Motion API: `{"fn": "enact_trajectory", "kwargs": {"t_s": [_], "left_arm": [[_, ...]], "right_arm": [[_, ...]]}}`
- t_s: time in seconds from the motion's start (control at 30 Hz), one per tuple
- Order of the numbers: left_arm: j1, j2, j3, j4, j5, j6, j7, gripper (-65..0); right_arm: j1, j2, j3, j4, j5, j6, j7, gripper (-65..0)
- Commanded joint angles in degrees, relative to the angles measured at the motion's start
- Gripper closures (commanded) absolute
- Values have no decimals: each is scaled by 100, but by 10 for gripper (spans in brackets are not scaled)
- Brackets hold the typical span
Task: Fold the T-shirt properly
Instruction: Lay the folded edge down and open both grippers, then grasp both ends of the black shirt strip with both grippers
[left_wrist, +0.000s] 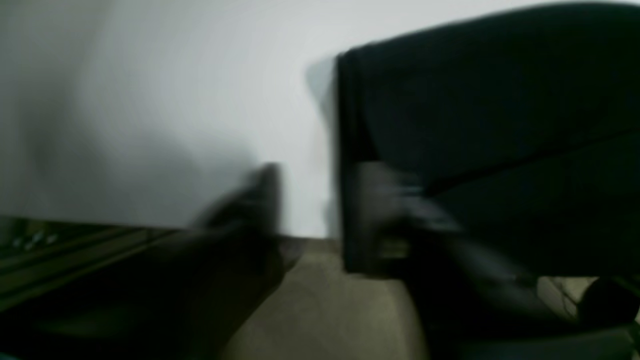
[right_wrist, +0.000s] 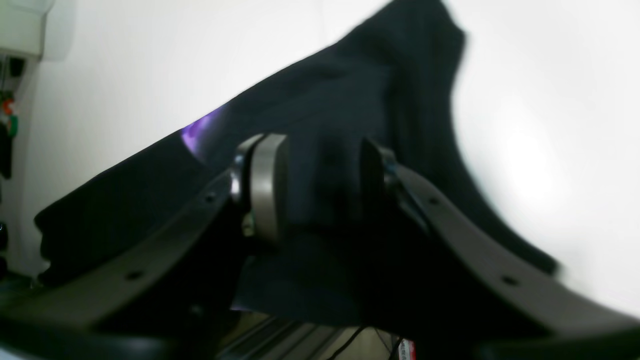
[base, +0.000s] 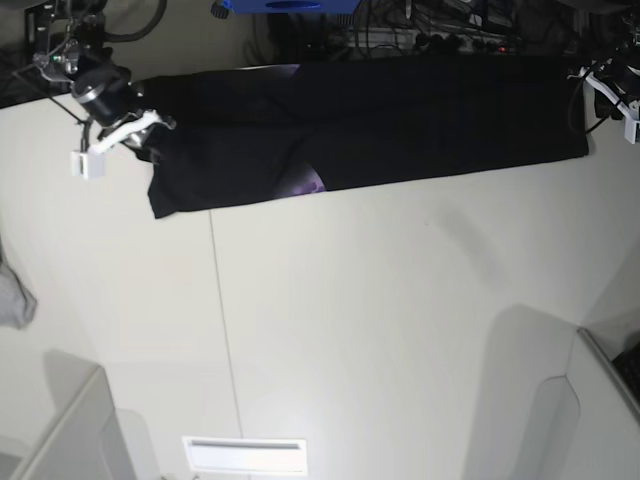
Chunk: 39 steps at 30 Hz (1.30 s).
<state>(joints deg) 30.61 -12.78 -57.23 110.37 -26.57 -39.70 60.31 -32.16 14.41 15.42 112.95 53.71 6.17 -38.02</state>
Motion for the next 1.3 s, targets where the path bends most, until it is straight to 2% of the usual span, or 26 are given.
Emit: {"fn": "enact_trajectory", "kwargs": {"t_s": [0.0,0.07,0.3,0.4,0.53,0.6,0.83,0.93,1.1,1.27], "left_arm": [[3,25,22,-17,-3,-30,-58,0],[-138,86,172,-140,147,-30,-49,0],[-507,447,488,-404,1149,-30,-93,0],[-674,464,646,-755,1509,-30,-392,0],[-709,438,1130,-1432,1896,-30,-963,0],[-876,420,1200,-1696,1949,-30,-1130,0],[-1307,403,1253,-2083,1949,-30,-1122,0],[-1536,394,1262,-2056,1949,168,-1122,0],[-1896,289,1578,-2180,1958,203,-1122,0],[-2090,218,2000,-2180,1949,643,-1122,0]], "right_arm": [[117,128,-122,68,75,108,123,-137],[214,163,-448,-73,-48,108,123,-2],[346,-215,-641,-451,-796,90,123,0],[443,-356,-650,-653,-1235,90,123,0],[654,-400,-632,-1171,-1508,90,123,0],[768,-400,-632,-1391,-1552,90,123,0],[1304,-365,-623,-2103,-1569,90,123,0],[1542,-365,-623,-2297,-1701,90,123,0],[1964,-391,-623,-2692,-1868,90,123,0],[2298,-373,-623,-3018,-1868,90,123,0]]}}
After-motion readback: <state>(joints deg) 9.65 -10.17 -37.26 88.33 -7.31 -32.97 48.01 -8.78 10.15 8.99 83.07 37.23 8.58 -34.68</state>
